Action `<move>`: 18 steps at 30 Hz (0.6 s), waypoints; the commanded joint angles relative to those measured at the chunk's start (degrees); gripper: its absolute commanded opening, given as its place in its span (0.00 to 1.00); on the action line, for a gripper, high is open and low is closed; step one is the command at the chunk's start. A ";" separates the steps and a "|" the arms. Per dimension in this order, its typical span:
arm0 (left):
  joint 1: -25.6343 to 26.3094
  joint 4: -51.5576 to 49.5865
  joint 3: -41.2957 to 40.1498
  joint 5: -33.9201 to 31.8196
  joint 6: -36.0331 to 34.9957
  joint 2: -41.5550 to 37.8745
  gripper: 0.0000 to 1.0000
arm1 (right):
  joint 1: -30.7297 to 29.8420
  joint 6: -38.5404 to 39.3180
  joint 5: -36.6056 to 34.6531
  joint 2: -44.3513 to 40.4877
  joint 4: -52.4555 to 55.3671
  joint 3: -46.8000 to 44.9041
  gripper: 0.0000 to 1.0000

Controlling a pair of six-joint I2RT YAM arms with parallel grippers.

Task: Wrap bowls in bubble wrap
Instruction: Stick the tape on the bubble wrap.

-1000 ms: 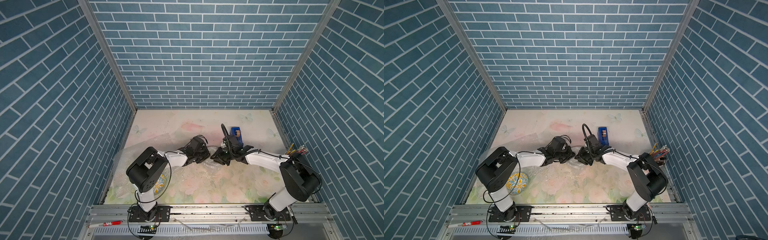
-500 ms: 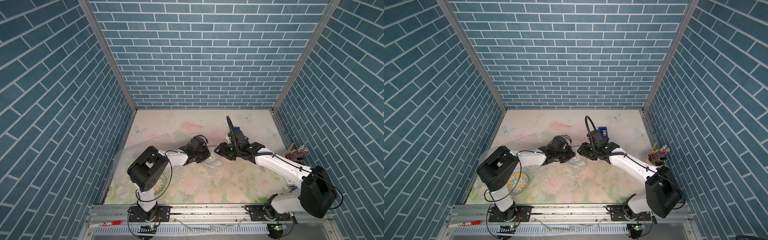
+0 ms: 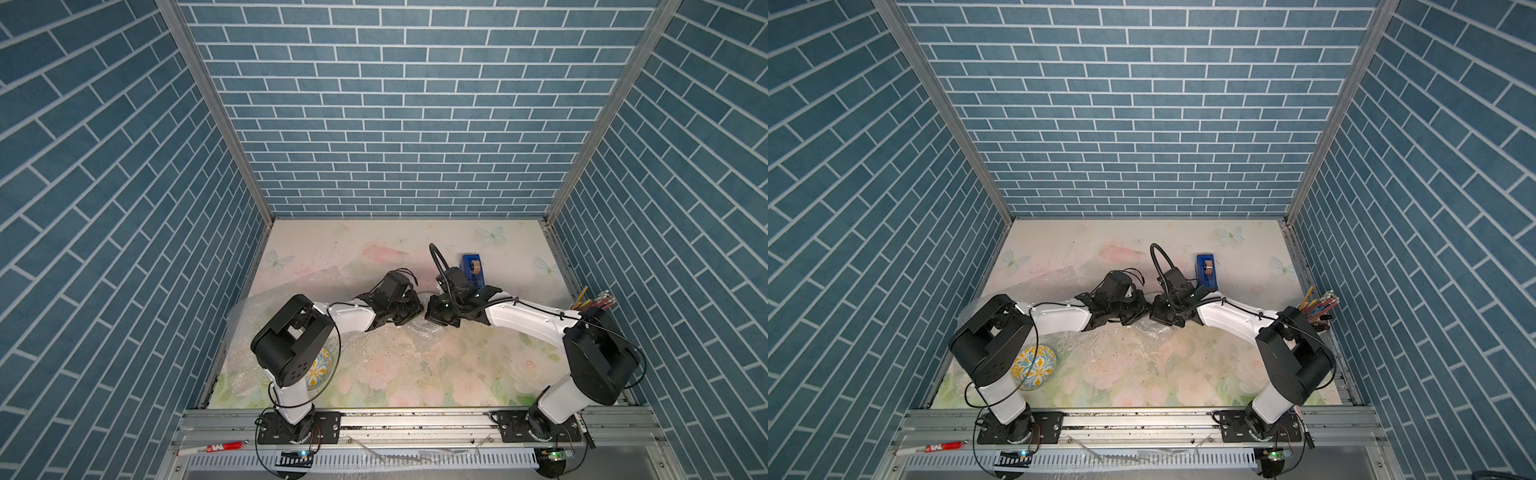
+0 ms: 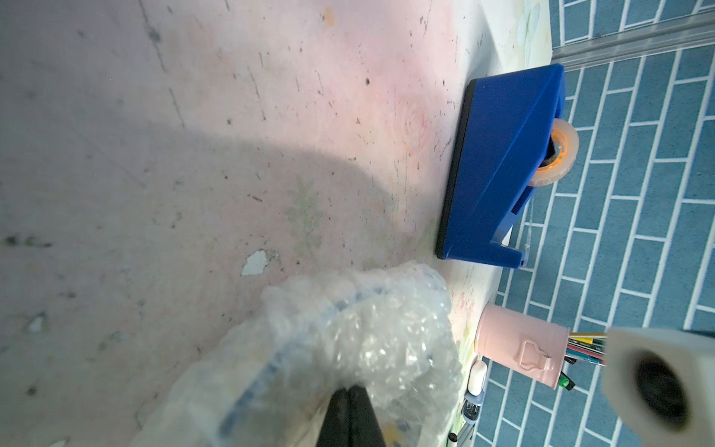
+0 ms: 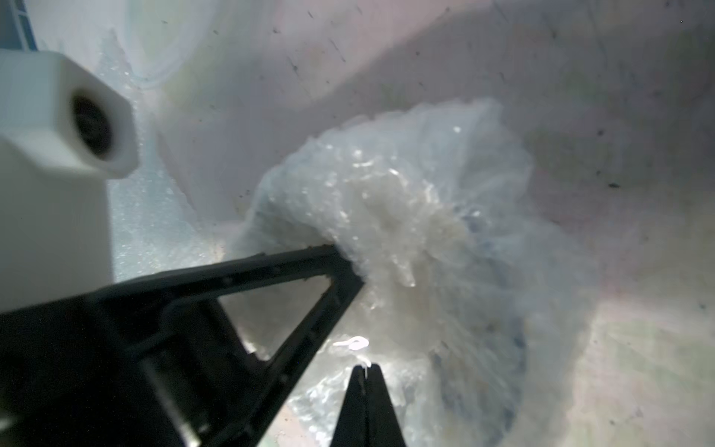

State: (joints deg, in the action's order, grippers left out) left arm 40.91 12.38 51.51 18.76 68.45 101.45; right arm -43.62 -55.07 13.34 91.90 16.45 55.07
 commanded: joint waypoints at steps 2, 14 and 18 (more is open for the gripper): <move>0.05 0.16 0.61 0.39 -0.51 -1.55 0.07 | -0.17 -0.09 -1.94 0.44 -0.38 -2.44 0.00; -2.76 -6.93 3.64 -0.56 -3.73 -4.26 0.16 | -0.24 2.77 -4.18 -2.02 6.50 1.83 0.06; -2.76 -7.88 4.27 -0.23 -5.00 -4.16 0.16 | -0.24 4.07 -4.99 -5.01 7.90 3.62 0.17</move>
State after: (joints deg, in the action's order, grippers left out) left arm 38.15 7.38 55.33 18.92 65.71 98.06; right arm -43.62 -53.08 10.44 90.48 21.30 56.47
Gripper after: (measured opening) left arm 0.164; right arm 0.154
